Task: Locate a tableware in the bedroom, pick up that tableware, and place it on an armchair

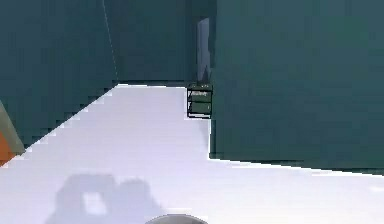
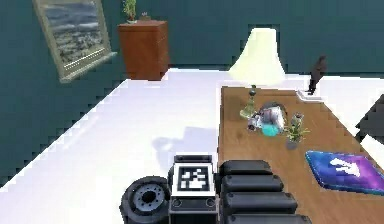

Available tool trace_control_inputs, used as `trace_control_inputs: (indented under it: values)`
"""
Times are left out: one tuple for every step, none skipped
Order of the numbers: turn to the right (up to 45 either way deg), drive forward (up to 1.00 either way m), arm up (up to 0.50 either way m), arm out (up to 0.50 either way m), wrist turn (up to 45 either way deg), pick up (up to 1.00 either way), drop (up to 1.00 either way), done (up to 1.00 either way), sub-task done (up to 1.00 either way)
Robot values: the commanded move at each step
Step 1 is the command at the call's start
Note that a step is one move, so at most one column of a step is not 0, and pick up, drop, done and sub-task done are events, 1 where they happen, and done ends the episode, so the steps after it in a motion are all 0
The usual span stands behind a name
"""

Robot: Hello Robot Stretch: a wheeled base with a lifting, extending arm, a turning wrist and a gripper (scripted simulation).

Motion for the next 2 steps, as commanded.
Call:
trace_control_inputs:
  values:
    - [0.0,0.2,0.0,0.0,0.0,0.0,0.0,0.0,0.0]
    - [45.0,0.0,0.0,0.0,0.0,0.0,0.0,0.0,0.0]
